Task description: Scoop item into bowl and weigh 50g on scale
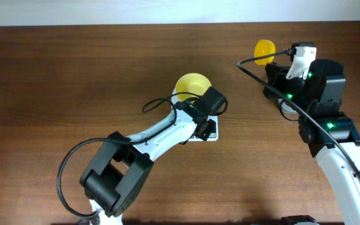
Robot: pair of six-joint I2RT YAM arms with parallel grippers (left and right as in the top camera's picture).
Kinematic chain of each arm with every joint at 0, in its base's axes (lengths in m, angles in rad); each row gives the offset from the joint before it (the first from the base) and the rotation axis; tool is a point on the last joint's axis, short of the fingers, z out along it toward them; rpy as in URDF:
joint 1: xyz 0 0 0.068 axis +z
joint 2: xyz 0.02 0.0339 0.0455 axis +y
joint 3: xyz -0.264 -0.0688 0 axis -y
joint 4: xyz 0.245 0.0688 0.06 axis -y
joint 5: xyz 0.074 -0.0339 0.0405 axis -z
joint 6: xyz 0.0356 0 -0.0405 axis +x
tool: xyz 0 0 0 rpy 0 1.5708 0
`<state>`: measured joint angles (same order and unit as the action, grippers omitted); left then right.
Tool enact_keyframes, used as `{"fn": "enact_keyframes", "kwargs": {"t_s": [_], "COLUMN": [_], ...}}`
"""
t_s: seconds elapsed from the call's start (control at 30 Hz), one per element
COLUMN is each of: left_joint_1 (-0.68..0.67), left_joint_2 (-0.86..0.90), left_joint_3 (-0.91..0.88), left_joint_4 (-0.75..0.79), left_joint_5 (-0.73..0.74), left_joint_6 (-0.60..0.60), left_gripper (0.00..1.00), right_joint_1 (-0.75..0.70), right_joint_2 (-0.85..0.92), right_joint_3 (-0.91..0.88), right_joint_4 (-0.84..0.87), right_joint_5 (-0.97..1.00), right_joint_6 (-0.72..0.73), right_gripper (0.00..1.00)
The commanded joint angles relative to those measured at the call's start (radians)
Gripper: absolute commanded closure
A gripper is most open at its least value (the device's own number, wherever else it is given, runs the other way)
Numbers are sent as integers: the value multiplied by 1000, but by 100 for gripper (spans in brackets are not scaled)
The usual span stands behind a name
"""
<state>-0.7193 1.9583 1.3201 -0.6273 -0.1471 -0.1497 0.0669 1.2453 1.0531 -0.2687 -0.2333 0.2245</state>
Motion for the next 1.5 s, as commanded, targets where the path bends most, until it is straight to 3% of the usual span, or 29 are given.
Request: {"fn": "enact_keyframes", "kwargs": {"t_s": [0.0, 0.5, 0.6, 0.8, 1.1, 1.47], "left_joint_1": [-7, -14, -26, -30, -28, -28], "left_joint_2": [11, 43, 43, 57, 58, 58], "left_joint_3": [-10, -10, -10, -10, -10, -10], "left_joint_4": [3, 7, 17, 19, 13, 3], "left_joint_5": [12, 13, 53, 48, -45, -45], "left_joint_6": [25, 55, 137, 135, 29, 30], "left_gripper": [100, 100, 100, 100, 100, 100], "right_joint_1": [-3, -3, -3, -3, -3, -3], "right_joint_2": [-17, -17, -17, -17, -17, -16], "right_joint_3": [15, 15, 15, 15, 15, 15], "right_joint_4": [3, 3, 3, 2, 2, -5], "right_joint_5": [9, 9, 9, 9, 9, 9], "right_joint_6": [-10, -10, -10, -10, -10, -10], "right_gripper": [96, 96, 96, 96, 96, 96]}}
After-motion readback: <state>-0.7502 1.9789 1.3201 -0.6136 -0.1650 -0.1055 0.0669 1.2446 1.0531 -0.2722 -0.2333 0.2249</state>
